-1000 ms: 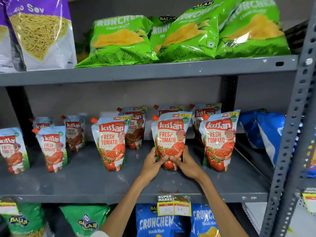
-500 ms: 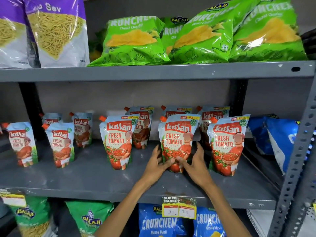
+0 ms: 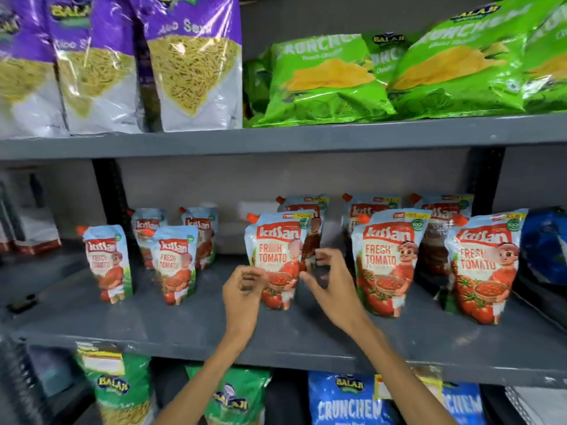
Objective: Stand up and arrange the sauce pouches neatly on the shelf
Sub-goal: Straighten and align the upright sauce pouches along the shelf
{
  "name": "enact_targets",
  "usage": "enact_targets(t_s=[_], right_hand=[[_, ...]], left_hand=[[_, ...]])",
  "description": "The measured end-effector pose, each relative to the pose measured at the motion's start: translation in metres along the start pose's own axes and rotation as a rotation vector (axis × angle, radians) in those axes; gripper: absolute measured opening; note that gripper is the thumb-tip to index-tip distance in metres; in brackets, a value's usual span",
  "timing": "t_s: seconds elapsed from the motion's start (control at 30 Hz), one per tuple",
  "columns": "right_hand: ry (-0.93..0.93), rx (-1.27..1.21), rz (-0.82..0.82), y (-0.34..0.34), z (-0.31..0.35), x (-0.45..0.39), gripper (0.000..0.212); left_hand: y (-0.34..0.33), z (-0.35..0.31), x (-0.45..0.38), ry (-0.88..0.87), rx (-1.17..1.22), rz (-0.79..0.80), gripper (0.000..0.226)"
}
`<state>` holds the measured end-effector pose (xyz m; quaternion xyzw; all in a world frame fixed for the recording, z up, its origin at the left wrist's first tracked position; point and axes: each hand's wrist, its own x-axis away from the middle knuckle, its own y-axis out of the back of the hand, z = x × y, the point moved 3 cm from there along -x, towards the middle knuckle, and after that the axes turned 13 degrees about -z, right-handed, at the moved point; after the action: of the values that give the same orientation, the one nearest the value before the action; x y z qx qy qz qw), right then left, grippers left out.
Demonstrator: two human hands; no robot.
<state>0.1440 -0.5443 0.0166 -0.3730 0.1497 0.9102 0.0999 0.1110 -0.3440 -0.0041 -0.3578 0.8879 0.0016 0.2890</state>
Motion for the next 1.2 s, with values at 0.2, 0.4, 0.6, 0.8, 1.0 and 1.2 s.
enact_targets(t_s=[0.2,0.4,0.6,0.8,1.0,1.2], right_hand=[[-0.351,-0.113,0.195,-0.066,-0.019,0.006,0.1],[-0.302,-0.115,0.296,-0.079,-0.012,0.011,0.084],[-0.305,-0.095,0.264,-0.067,-0.019,0.017,0.08],[-0.314,-0.055,0.258,-0.047,-0.033,0.018,0.067],[-0.311,-0.058,0.251,-0.039,-0.032,0.009,0.068],[-0.303,-0.062,0.208,-0.038,-0.036,0.013,0.067]], left_hand=[[0.017,0.046,-0.045,0.2,-0.147,0.269,0.099],[0.008,0.058,-0.049,0.245,-0.086,0.607,0.068],[0.002,0.053,-0.038,0.169,-0.083,0.588,0.056],[-0.017,0.055,-0.021,0.2,-0.046,0.602,0.057],[-0.032,0.053,-0.018,0.229,-0.049,0.595,0.057],[-0.031,0.053,-0.01,0.24,-0.051,0.571,0.052]])
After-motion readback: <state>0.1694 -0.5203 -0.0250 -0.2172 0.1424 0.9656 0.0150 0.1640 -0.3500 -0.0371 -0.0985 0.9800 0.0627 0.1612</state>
